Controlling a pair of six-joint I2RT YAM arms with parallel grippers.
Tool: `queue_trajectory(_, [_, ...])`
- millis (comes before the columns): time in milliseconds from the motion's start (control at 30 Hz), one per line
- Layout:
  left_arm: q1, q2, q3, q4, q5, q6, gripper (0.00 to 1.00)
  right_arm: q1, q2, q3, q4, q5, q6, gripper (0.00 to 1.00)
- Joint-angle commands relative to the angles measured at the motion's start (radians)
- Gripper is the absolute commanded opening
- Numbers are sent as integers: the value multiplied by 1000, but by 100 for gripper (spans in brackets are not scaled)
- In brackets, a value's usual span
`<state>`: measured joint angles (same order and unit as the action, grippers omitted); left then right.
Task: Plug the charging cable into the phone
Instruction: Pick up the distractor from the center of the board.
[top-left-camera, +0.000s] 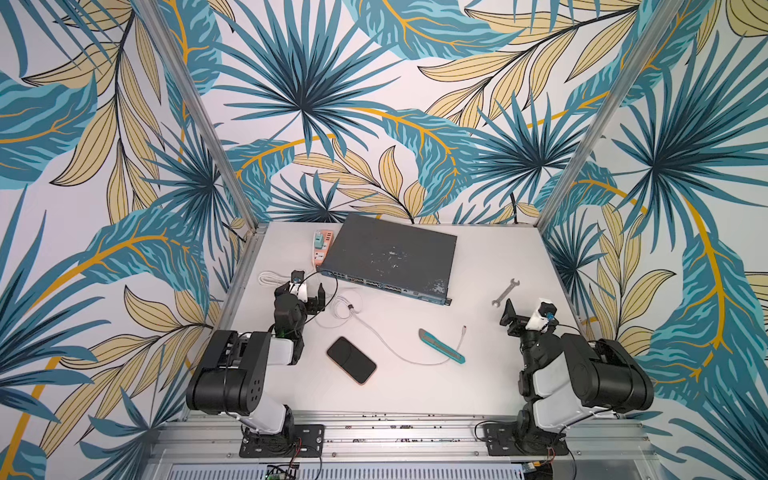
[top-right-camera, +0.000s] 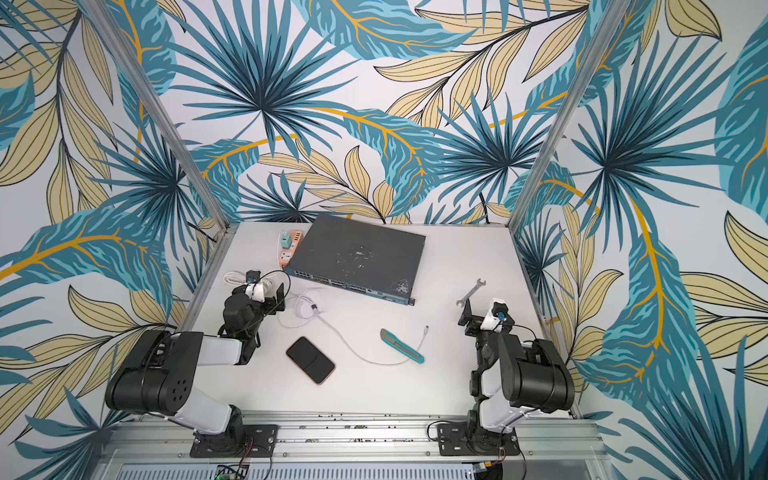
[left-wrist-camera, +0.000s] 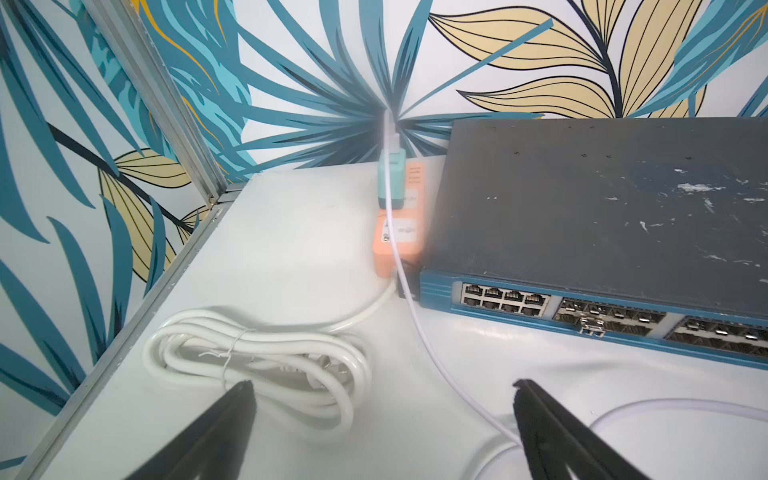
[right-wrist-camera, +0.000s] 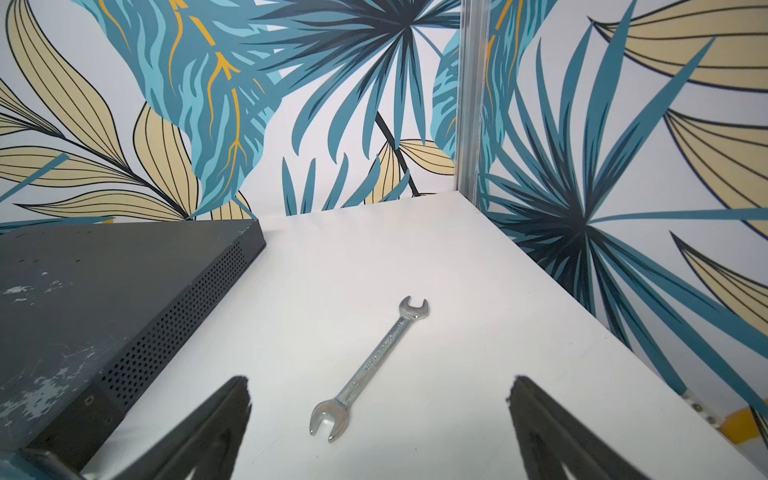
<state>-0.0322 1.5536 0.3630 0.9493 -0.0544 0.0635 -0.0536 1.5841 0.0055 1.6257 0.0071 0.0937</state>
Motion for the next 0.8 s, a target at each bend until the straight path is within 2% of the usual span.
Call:
queue_trajectory(0, [-2, 5, 13, 5, 12, 10, 100, -3, 4, -25, 246, 61, 11, 100])
queue_trajectory(67, [-2, 5, 13, 5, 13, 9, 100, -3, -2, -36, 247, 102, 32, 100])
queue_trajectory(667, [-3, 7, 14, 8, 14, 10, 100, -3, -7, -18, 215, 114, 32, 100])
queue_trajectory(767, [-1, -23, 42, -50, 19, 8, 100, -2, -6, -30, 244, 111, 29, 100])
